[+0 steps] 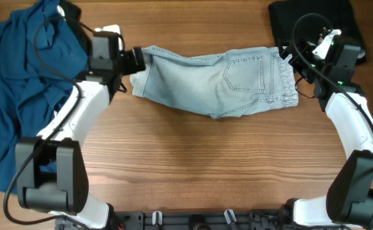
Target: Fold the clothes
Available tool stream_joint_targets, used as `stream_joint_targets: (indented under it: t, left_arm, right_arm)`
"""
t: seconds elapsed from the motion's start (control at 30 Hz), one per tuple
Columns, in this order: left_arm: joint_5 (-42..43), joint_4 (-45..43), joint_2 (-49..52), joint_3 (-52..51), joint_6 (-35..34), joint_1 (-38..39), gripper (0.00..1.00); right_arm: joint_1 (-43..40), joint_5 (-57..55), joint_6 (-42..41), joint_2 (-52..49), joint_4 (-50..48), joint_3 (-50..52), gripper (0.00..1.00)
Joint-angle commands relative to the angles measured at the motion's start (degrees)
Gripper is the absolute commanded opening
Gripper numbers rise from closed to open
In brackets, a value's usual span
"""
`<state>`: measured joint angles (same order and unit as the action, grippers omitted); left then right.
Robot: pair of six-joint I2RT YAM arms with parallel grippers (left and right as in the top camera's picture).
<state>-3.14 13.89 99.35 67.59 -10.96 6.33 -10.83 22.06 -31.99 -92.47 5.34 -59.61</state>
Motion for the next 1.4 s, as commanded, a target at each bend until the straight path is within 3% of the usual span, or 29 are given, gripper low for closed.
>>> stream_joint_targets:
  t: [0.0,0.13,0.27,0.33,0.4,0.43,0.53,0.67,0.77,0.83,0.9,0.93,1.03,1.17,1.23,1.3,1.33,1.37]
  left_arm:
    - [4.44,8.28,-0.02,3.3,0.28,-0.61,1.0]
    - [13.81,14.56,1.46,2.82,0.33,-0.55,1.0]
    - [17.68,14.91,5.51,1.99,0.33,-0.55,0.99]
    - [20.33,15.19,7.56,1.99,0.31,-0.55,0.89]
    - [20.02,15.32,9.29,1.99,0.28,-0.55,0.72]
    - [19.26,15.13,9.99,1.99,0.28,-0.55,0.73]
    - [16.52,12.17,11.56,1.99,0.31,-0.55,0.95]
    - [16.11,8.39,12.57,1.99,0.28,-0.55,0.99]
    - [16.13,7.21,14.93,1.99,0.26,-0.5,0.89]
    - [16.28,6.91,16.0,1.99,0.26,-0.2,0.8]
    - [17.27,7.06,16.2,1.99,0.33,0.37,0.61]
    - [18.86,8.2,16.0,2.08,0.87,0.59,0.13]
    - [20.13,16.57,12.79,3.93,1.07,-0.59,0.04]
    - [20.04,41.35,5.97,14.84,1.18,-5.62,0.07]
    - [20.04,49.24,4.07,18.14,1.18,-7.89,0.25]
    - [20.04,55.39,3.39,18.32,1.16,-9.44,0.32]
    - [20.04,58.95,3.41,18.29,1.16,-9.9,0.73]
    - [20.02,61.77,3.63,18.29,1.18,-10.05,1.0]
  right_arm:
    - [-0.37,-0.13,3.17,0.55,7.17,-1.09,1.0]
    - [-0.37,-1.57,9.55,0.55,20.02,-1.07,1.0]
    - [-0.37,-13.0,8.87,0.55,30.18,-1.03,1.0]
    - [-0.37,-14.56,9.16,0.55,31.82,-1.03,1.0]
    - [-0.37,-14.32,9.38,0.55,31.82,-1.03,1.0]
    - [-0.37,-14.1,9.38,0.55,31.82,-1.03,0.99]
    - [-0.37,-13.05,9.49,0.55,32.06,-1.03,0.99]
    - [-0.37,-13.07,9.46,0.55,32.68,-1.03,0.99]
    - [-0.37,-13.09,9.49,0.55,33.07,-1.03,0.99]
    - [-0.37,-13.09,9.49,0.55,33.07,-1.03,1.0]
    - [-0.37,-13.07,9.46,0.55,33.11,-1.03,0.99]
    - [-0.37,-13.09,9.49,0.55,33.24,-1.03,0.99]
    - [-0.37,-13.11,9.6,0.55,33.29,-1.03,1.0]
    - [-0.37,-13.11,10.97,0.52,33.22,-1.03,0.93]
    - [-0.37,-13.09,10.95,0.52,33.27,-1.03,0.92]
    - [-0.37,-13.09,10.97,0.52,33.83,-1.03,0.92]
    - [-0.37,-13.31,11.02,0.52,34.36,-1.03,0.92]
    - [-0.37,-13.77,11.04,0.52,34.67,-1.03,0.92]
